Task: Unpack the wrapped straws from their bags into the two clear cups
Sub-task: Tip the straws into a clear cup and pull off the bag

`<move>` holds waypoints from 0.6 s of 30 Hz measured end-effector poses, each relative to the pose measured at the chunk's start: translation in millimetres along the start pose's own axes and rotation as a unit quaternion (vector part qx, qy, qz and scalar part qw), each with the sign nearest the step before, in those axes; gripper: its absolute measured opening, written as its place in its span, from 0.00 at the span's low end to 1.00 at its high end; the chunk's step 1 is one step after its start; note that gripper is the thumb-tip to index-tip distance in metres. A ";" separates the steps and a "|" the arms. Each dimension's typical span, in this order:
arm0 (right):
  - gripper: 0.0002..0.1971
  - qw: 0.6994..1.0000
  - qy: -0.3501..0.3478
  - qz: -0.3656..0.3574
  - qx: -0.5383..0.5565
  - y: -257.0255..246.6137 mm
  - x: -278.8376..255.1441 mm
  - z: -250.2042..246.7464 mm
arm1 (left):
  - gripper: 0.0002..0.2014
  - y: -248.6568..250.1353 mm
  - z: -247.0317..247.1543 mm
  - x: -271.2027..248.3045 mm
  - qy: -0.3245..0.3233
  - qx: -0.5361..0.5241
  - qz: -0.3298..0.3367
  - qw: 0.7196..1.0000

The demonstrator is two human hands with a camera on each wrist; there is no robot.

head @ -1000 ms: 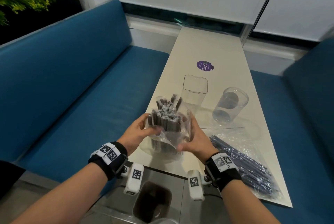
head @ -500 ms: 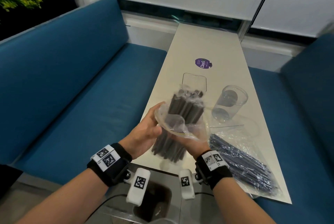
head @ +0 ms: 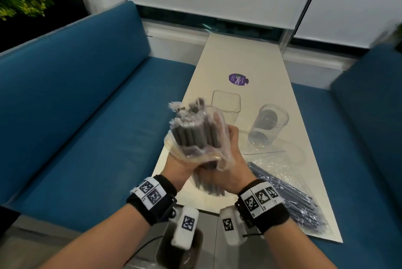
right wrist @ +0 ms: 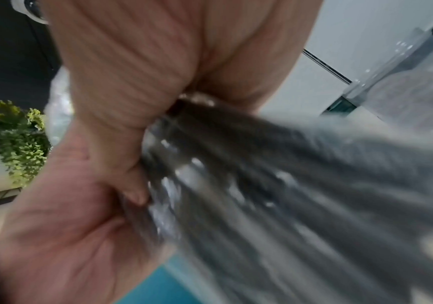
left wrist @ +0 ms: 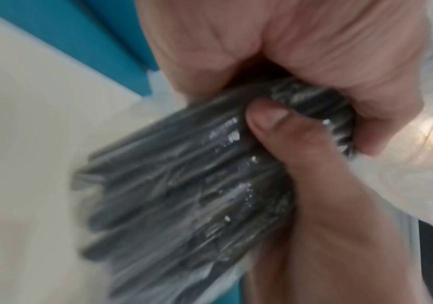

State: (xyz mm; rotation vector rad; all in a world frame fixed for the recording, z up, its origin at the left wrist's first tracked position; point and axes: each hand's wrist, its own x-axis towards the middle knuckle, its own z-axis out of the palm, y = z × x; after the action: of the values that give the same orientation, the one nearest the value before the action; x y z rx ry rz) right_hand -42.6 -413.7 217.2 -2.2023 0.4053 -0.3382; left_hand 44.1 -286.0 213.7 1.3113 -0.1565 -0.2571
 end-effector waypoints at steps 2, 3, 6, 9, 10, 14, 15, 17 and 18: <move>0.60 0.995 -0.077 -0.067 0.015 -17.6 12.5 -2.3 | 0.32 2.9 1.7 3.5 -0.053 -0.052 -0.038 0.997; 0.63 0.994 -0.034 -0.100 0.030 -18.0 17.4 -5.6 | 0.23 8.0 -4.5 2.1 -0.073 -0.089 -0.039 0.993; 0.60 0.993 -0.042 -0.111 0.017 -6.3 9.0 -15.1 | 0.21 16.5 7.6 0.8 -0.076 -0.146 -0.043 0.985; 0.59 0.992 -0.081 -0.092 0.042 -10.1 8.9 -20.9 | 0.11 17.8 19.3 -5.6 -0.079 -0.175 -0.057 0.980; 0.61 0.992 -0.096 -0.067 0.054 -8.6 10.1 -23.2 | 0.09 22.0 24.8 -7.2 -0.089 -0.174 -0.069 0.978; 0.58 0.990 -0.079 -0.014 0.117 5.9 16.1 -18.0 | 0.21 40.8 42.2 -7.4 -0.132 -0.116 -0.091 0.980; 0.55 0.988 -0.063 -0.009 0.141 10.1 17.4 -16.4 | 0.23 47.1 44.7 -6.3 -0.152 -0.072 -0.087 0.982; 0.48 0.984 -0.038 -0.007 0.175 20.7 20.9 -14.1 | 0.27 52.6 43.8 -1.0 -0.203 0.042 -0.073 0.976; 0.45 0.979 -0.033 -0.005 0.200 25.4 22.5 -15.1 | 0.27 55.9 40.7 1.0 -0.235 0.104 -0.059 0.965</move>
State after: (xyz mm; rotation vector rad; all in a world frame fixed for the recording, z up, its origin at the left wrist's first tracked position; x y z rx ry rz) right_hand -32.1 -448.3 208.5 -1.8161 0.2631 -0.3188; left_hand 40.1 -311.1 278.0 1.4512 -0.5196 -0.6670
